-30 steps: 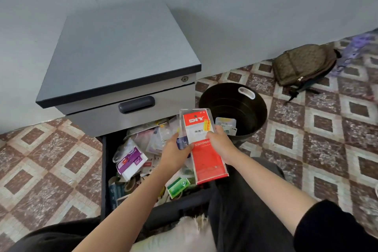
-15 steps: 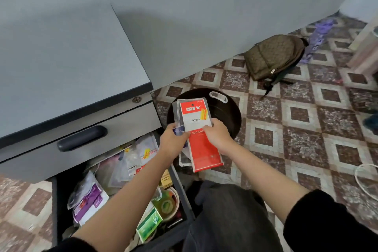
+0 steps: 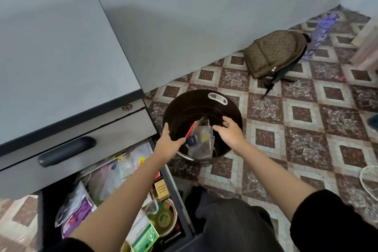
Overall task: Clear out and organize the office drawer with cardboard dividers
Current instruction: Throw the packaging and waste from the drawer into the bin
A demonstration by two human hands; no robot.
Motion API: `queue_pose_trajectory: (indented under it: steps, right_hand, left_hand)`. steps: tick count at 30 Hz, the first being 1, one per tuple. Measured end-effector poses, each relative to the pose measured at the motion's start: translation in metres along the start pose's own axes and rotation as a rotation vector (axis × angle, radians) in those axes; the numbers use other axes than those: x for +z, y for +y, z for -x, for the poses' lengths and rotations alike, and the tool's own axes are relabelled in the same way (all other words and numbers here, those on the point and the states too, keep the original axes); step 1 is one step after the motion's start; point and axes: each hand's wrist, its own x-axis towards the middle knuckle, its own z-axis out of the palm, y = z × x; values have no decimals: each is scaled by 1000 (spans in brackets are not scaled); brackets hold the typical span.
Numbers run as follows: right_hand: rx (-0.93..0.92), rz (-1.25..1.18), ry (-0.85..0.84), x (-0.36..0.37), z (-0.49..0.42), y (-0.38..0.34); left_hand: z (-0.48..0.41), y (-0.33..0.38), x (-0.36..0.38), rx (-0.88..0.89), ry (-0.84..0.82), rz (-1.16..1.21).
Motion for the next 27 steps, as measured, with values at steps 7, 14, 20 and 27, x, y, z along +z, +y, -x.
queue_pose_trajectory:
  steps: [7, 14, 20, 27]
  right_hand:
    - [-57, 53, 11, 20, 30, -8]
    - [-153, 82, -53, 60, 85, -29]
    - [-240, 167, -183, 114, 133, -24]
    - [-242, 258, -284, 175, 152, -1]
  left_hand:
    - [44, -18, -24, 19, 57, 5]
    - [100, -50, -65, 1, 152, -53]
    - [153, -102, -100, -88, 179, 31]
    - [190, -168, -132, -160, 258, -18]
